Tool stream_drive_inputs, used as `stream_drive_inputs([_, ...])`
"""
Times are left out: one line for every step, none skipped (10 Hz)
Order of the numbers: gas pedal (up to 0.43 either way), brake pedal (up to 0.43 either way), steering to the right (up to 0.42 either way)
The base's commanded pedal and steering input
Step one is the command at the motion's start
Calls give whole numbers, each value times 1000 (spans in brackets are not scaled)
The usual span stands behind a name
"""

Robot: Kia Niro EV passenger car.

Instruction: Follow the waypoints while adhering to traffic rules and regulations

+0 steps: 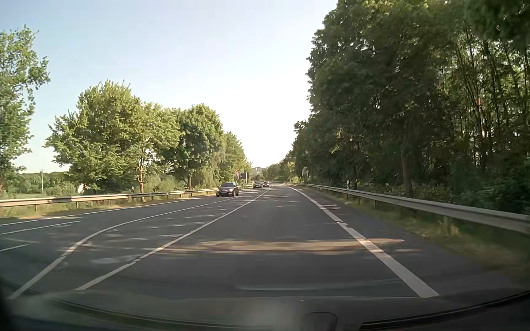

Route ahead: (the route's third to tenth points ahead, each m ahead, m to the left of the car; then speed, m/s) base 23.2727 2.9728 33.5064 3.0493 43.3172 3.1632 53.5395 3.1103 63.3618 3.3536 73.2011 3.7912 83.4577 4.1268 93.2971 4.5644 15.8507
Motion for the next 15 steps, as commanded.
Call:
stream_drive_inputs([350, 6, -1])
stream_drive_inputs([350, 6, -1])
stream_drive_inputs([350, 6, -1])
stream_drive_inputs([350, 6, -1])
stream_drive_inputs([350, 6, -1])
stream_drive_inputs([350, 6, 0])
stream_drive_inputs([350, 6, -1])
stream_drive_inputs([350, 6, -1])
stream_drive_inputs([350, 6, -1])
stream_drive_inputs([350, 6, -1])
stream_drive_inputs([350, 6, -2])
stream_drive_inputs([350, 6, -2])
stream_drive_inputs([350, 6, -2])
stream_drive_inputs([350, 6, -2])
stream_drive_inputs([350, 6, -2])
